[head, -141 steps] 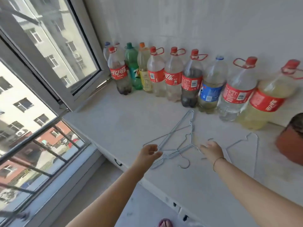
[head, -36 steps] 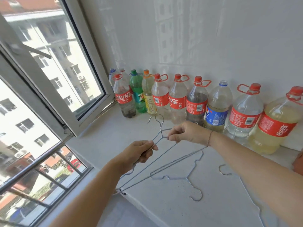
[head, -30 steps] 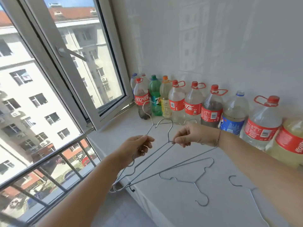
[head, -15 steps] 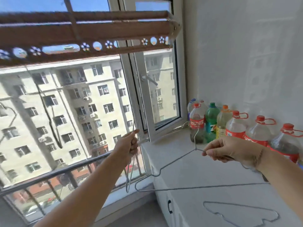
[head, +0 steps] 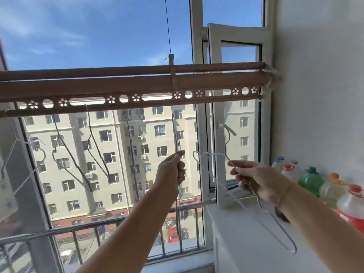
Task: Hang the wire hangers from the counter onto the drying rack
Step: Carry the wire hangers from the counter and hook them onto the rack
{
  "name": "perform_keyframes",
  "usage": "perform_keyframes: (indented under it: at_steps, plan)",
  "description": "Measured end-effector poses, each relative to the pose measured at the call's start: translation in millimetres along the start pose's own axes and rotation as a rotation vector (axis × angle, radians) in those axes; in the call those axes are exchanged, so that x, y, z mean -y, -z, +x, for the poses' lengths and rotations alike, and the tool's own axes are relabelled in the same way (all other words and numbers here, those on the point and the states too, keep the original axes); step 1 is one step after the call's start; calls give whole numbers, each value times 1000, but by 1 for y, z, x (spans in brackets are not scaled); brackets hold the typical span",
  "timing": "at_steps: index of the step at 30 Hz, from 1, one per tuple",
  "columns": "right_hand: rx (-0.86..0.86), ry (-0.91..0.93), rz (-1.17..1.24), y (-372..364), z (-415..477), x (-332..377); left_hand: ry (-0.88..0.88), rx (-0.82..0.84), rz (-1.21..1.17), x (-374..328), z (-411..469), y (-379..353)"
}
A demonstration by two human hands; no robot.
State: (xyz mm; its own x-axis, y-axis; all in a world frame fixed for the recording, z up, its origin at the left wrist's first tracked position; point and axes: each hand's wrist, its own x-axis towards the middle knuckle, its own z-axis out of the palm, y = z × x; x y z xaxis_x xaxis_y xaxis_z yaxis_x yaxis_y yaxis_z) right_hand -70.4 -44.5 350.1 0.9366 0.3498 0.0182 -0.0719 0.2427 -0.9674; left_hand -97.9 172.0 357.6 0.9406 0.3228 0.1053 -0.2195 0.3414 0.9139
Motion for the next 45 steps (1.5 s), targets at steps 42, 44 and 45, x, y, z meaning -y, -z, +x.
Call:
perform_keyframes:
  at_steps: [42, 44, 45]
  plan:
    - [-288, 192, -192, -15, 89, -55, -184, -118, 205, 24, 46, 90]
    - [-331, 117, -165, 8, 76, -89, -86, -118, 241, 53, 42, 96]
    - [-360, 74, -159, 20, 67, -106, -27, -101, 258, 72, 40, 98]
